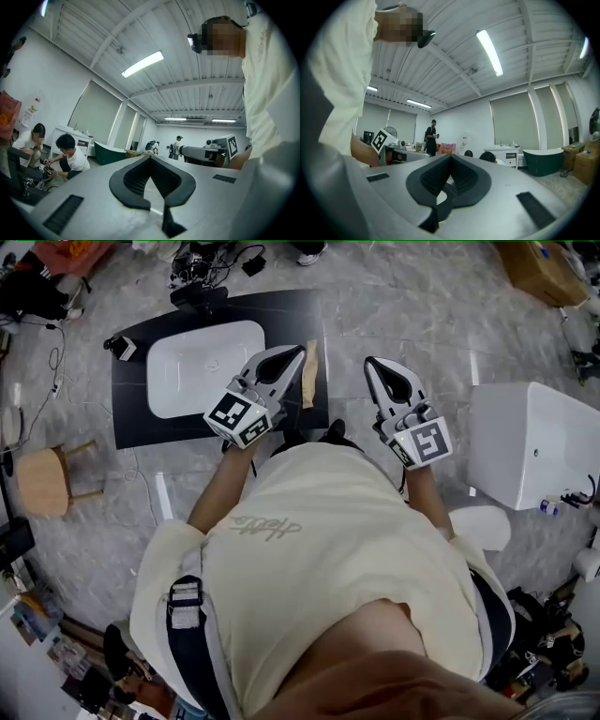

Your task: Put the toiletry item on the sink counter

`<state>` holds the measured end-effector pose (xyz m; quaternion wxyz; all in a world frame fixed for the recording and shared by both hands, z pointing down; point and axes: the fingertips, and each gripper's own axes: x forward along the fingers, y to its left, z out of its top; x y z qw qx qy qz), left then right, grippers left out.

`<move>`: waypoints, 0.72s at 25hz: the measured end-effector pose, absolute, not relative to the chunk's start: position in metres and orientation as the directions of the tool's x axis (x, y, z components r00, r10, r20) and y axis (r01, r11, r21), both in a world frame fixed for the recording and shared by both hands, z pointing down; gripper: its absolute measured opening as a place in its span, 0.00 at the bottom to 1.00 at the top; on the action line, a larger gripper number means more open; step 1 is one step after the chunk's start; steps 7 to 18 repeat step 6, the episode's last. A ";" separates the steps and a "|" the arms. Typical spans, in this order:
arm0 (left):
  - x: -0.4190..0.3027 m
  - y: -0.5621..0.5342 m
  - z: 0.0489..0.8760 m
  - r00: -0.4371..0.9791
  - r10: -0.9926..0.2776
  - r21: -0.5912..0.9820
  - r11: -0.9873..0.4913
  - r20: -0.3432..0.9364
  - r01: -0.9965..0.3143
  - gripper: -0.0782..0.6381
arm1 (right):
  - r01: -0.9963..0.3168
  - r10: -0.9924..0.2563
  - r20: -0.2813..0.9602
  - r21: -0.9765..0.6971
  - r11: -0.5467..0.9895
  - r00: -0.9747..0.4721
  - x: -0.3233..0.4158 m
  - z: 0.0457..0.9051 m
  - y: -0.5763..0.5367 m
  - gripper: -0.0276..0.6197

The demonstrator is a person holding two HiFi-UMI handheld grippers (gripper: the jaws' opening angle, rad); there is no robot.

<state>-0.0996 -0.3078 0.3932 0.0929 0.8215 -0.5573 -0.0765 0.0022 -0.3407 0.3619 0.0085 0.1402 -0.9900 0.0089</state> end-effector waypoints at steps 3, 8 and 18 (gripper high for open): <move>-0.096 -0.304 0.397 0.366 -0.931 0.246 -0.358 -0.015 -0.901 0.11 | -0.273 -0.273 0.024 -0.014 0.962 -0.962 0.005 0.364 -0.336 0.03; -0.098 -0.301 0.402 0.370 -0.929 0.233 -0.361 -0.004 -0.903 0.11 | -0.275 -0.275 0.011 -0.014 0.961 -0.961 0.001 0.367 -0.333 0.03; -0.098 -0.301 0.402 0.370 -0.929 0.233 -0.361 -0.004 -0.903 0.11 | -0.275 -0.275 0.011 -0.014 0.961 -0.961 0.001 0.367 -0.333 0.03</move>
